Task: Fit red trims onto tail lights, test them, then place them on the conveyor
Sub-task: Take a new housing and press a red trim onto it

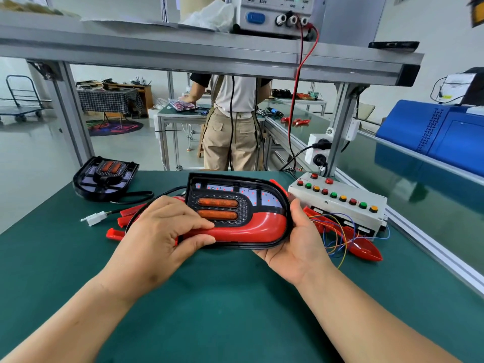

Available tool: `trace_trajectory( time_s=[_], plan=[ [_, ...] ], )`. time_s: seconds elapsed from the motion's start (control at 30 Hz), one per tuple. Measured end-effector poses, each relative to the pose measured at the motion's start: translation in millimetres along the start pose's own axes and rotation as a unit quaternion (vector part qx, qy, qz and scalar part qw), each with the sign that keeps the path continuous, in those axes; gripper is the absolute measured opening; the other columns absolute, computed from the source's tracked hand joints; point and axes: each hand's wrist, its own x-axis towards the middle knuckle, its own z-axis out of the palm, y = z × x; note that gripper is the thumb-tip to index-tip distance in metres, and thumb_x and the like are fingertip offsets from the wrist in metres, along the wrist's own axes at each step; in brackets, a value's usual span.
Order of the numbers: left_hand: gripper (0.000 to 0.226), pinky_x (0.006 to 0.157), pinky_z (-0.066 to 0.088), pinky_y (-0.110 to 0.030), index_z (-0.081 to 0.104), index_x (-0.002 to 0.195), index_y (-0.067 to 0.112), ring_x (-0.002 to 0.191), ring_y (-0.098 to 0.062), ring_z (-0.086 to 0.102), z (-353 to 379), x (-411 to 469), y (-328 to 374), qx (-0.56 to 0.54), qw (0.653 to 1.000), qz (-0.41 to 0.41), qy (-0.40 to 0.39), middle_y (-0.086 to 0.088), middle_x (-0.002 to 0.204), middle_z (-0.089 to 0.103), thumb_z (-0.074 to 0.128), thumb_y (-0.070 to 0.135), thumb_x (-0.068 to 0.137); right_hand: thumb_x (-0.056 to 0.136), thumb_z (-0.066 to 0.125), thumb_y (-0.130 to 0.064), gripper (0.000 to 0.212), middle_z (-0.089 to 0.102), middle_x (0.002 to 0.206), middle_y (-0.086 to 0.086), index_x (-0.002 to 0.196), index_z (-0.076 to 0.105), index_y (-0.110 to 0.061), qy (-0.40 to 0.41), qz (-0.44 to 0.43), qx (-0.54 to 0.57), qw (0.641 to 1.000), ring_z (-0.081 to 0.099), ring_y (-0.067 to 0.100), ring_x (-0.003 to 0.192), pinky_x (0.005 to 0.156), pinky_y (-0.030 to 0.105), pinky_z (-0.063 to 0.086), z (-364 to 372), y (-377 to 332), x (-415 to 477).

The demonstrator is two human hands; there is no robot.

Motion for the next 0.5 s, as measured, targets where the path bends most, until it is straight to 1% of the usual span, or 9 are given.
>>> trace_trajectory(
  time_s=[0.13,0.2,0.27,0.3,0.33,0.37,0.4,0.43,0.5],
  plan=[
    [0.034,0.096,0.030,-0.010,0.077,0.093,0.034,0.104,-0.006,0.044,3.9,-3.6,-4.9,-0.005,0.999,-0.039,-0.009,0.019,0.103,0.055,0.055,0.059,0.084,0.094,0.040,-0.064,0.065,0.074,0.107,0.014,0.085,0.081,-0.014,0.005,-0.008,0.000,1.000,0.074,0.030,0.089,0.078,0.048,0.058,-0.5,1.5,1.2],
    [0.022,0.103,0.029,-0.023,0.074,0.088,0.048,0.120,-0.007,0.039,8.0,-6.6,-4.4,-0.067,0.991,-0.117,-0.010,0.015,0.122,0.045,0.058,0.061,0.083,0.093,0.039,-0.064,0.065,0.074,0.108,0.013,0.086,0.081,-0.015,0.009,-0.010,-0.008,1.000,0.073,0.029,0.091,0.080,0.047,0.058,0.5,1.8,1.1],
    [0.020,0.107,0.028,-0.028,0.069,0.089,0.051,0.132,0.004,0.030,14.2,-9.2,-0.6,-0.160,0.967,-0.197,-0.006,0.013,0.135,0.035,0.059,0.058,0.073,0.093,0.038,-0.065,0.067,0.073,0.110,0.014,0.087,0.081,-0.015,0.006,-0.013,-0.011,1.000,0.073,0.030,0.093,0.080,0.048,0.059,1.0,1.9,1.1],
    [0.019,0.107,0.028,-0.028,0.067,0.088,0.050,0.133,0.008,0.029,17.2,-9.8,1.8,-0.204,0.951,-0.234,-0.003,0.011,0.136,0.037,0.059,0.055,0.071,0.093,0.037,-0.065,0.067,0.073,0.110,0.015,0.088,0.081,-0.015,0.003,-0.015,-0.013,1.000,0.073,0.031,0.094,0.080,0.048,0.059,1.3,2.0,1.0],
    [0.018,0.105,0.032,-0.029,0.066,0.088,0.048,0.130,0.002,0.037,20.3,-10.1,3.9,-0.249,0.931,-0.265,-0.002,0.010,0.131,0.044,0.059,0.052,0.072,0.093,0.037,-0.065,0.068,0.073,0.110,0.015,0.092,0.081,-0.014,0.002,-0.017,-0.017,1.000,0.073,0.031,0.094,0.079,0.049,0.059,1.4,2.0,0.8],
    [0.017,0.099,0.037,-0.031,0.066,0.088,0.045,0.116,-0.011,0.048,22.6,-10.4,5.9,-0.296,0.912,-0.285,-0.004,0.010,0.117,0.054,0.060,0.049,0.073,0.093,0.037,-0.066,0.068,0.072,0.111,0.015,0.097,0.079,-0.013,0.000,-0.017,-0.020,1.000,0.072,0.031,0.095,0.079,0.049,0.059,1.4,1.9,0.7],
    [0.015,0.088,0.040,-0.031,0.066,0.087,0.042,0.094,-0.019,0.051,23.8,-10.3,8.1,-0.346,0.890,-0.298,-0.007,0.012,0.096,0.059,0.061,0.046,0.075,0.093,0.037,-0.066,0.068,0.072,0.113,0.016,0.102,0.077,-0.012,-0.003,-0.016,-0.022,1.000,0.072,0.031,0.096,0.079,0.049,0.059,1.4,1.6,0.7],
    [0.012,0.079,0.039,-0.031,0.066,0.086,0.040,0.078,-0.019,0.046,23.4,-10.2,9.9,-0.389,0.869,-0.306,-0.007,0.012,0.080,0.056,0.062,0.043,0.075,0.093,0.037,-0.066,0.068,0.071,0.114,0.016,0.106,0.075,-0.012,-0.007,-0.015,-0.025,1.000,0.072,0.031,0.097,0.079,0.049,0.059,2.0,1.2,0.2],
    [0.008,0.071,0.036,-0.031,0.067,0.085,0.035,0.070,-0.018,0.040,21.7,-9.3,9.8,-0.428,0.846,-0.316,0.007,0.007,0.070,0.050,0.063,0.035,0.078,0.092,0.036,-0.067,0.070,0.071,0.115,0.016,0.104,0.077,-0.011,-0.027,-0.011,-0.033,0.999,0.071,0.031,0.099,0.081,0.049,0.059,4.7,1.0,-2.5]
  ],
)
